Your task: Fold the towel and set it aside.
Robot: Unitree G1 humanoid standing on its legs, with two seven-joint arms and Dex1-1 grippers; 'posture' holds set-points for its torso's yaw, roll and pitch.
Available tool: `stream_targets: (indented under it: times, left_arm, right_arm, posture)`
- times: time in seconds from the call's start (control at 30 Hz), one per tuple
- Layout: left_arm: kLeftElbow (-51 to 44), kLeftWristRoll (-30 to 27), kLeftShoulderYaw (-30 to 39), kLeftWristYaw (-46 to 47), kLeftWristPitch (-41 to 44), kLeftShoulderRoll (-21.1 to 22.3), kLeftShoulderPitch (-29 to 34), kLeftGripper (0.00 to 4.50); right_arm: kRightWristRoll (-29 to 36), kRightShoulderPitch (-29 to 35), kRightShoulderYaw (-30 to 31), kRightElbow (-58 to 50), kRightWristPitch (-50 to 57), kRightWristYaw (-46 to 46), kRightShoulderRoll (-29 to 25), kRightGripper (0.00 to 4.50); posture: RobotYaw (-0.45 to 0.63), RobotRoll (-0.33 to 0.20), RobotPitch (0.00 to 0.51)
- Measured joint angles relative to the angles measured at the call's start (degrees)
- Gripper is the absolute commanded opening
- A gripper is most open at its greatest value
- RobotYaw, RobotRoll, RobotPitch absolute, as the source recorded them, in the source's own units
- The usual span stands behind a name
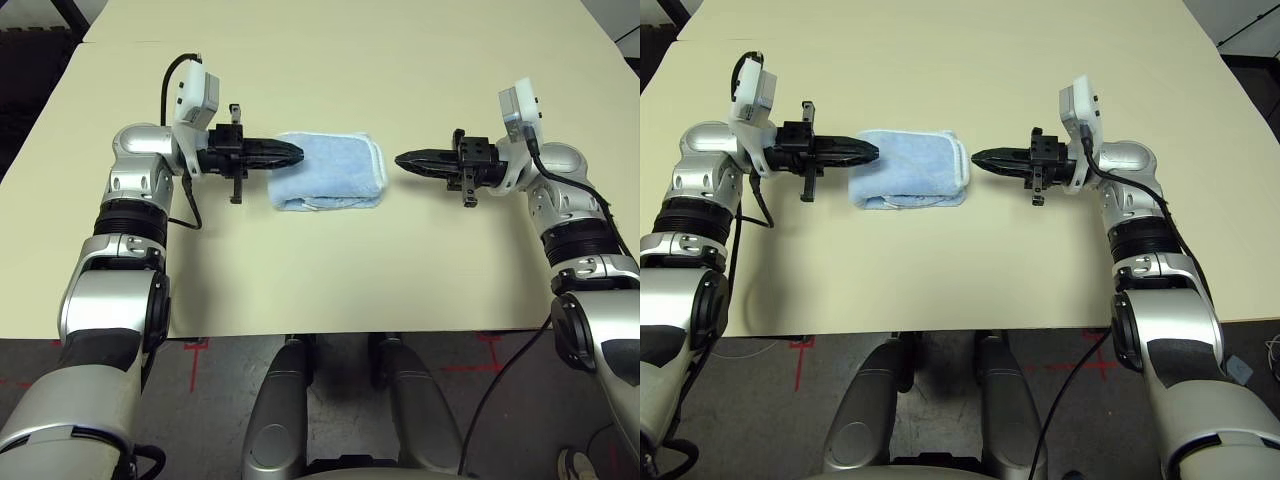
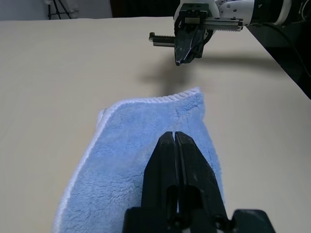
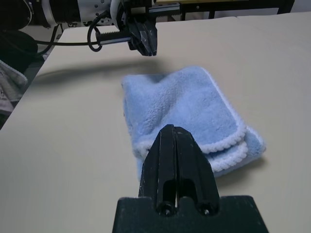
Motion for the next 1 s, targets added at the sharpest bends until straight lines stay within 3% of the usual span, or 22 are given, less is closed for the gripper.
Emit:
stream_targets:
  times: [0.27,0.43,1.0]
  left_arm:
    - [1.06,1.14,0.19,4.34,1.28,-7.54,-1.87,0.01]
    - [2.74,3.27,-0.96,4.81,0.97,-9.06,-1.76,0.01]
    - [11.18,10.56,-2.6,7.74,-5.61,-3.88,1.76,0.01]
  right_arm:
    - [-1.0,-4.18,0.6,4.04,-1.78,-3.07,7.3,0.0]
    - [-3.38,-4.28,1.39,10.03,-4.21,-3.53,8.32,0.0]
    - [-10.25,-5.27,3.28,20.69,-9.67,-7.55,10.1,0.0]
  posture:
    - [0.15,0.0,0.293]
    - [0.15,0.0,0.291]
    - [0.14,0.0,0.287]
